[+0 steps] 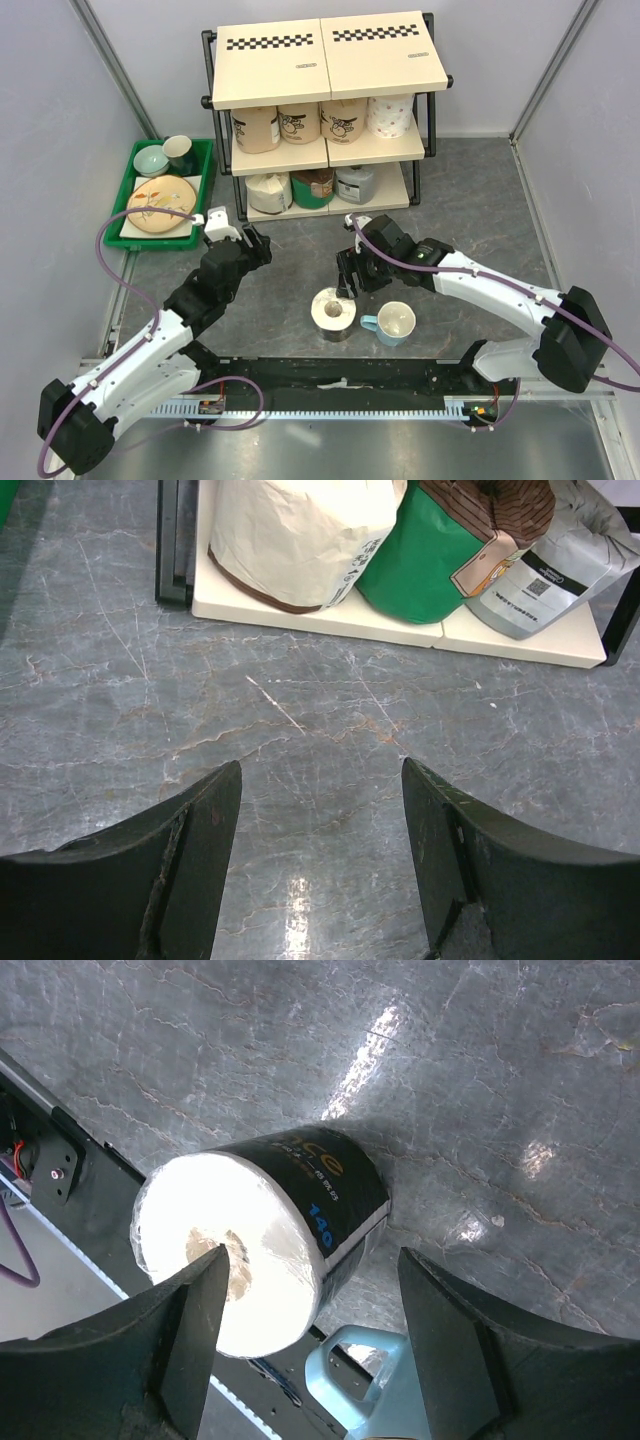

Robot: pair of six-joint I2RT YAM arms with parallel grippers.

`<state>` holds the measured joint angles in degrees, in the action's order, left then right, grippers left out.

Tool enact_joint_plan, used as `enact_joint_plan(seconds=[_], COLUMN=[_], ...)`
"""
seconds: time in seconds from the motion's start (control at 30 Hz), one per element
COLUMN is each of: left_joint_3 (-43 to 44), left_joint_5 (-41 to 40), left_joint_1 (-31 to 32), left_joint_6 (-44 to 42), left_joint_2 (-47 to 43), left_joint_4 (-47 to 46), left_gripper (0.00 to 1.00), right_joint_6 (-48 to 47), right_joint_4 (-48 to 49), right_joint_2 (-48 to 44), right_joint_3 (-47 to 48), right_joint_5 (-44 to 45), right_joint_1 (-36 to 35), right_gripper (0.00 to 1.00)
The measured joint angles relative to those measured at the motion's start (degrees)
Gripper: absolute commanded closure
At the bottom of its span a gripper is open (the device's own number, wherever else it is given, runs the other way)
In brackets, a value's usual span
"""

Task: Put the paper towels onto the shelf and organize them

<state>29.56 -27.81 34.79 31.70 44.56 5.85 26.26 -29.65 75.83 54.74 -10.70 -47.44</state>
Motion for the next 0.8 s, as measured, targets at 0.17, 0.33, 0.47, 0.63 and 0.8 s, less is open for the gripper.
enact_joint_plan(seconds=[0.17, 0.33, 0.47, 0.63, 0.8], left_joint_3=[0.00, 0.00, 0.00, 0.00, 0.00], left_joint_5=[-0.02, -0.02, -0.02, -0.04, -0.04], left_joint_1=[0.00, 0.00, 0.00, 0.00, 0.00], left_joint_6=[0.00, 0.00, 0.00, 0.00, 0.00], left_joint_2=[-0.31, -0.31, -0.33, -0.37, -0.37], left_joint_4=[0.28, 0.61, 1.03, 1.27, 1.33], left_gripper=[0.28, 0.28, 0.28, 0.28, 0.28], right_joint_6=[-0.28, -0.61, -0.63, -0.57, -0.15], right_joint_4=[-0.44, -0.87, -0.83, -0.02, 1.46], right_joint_2=[0.00, 0.02, 0.50, 1.97, 4.15], right_joint_3=[-0.22, -1.57, -1.90, -1.99, -2.01], right_joint_5=[-0.02, -0.22, -0.46, -0.66, -0.63], right_joint_1=[-0.33, -1.38, -1.99, -2.49, -3.87], right_gripper=[0.25, 0.25, 0.25, 0.27, 0.32])
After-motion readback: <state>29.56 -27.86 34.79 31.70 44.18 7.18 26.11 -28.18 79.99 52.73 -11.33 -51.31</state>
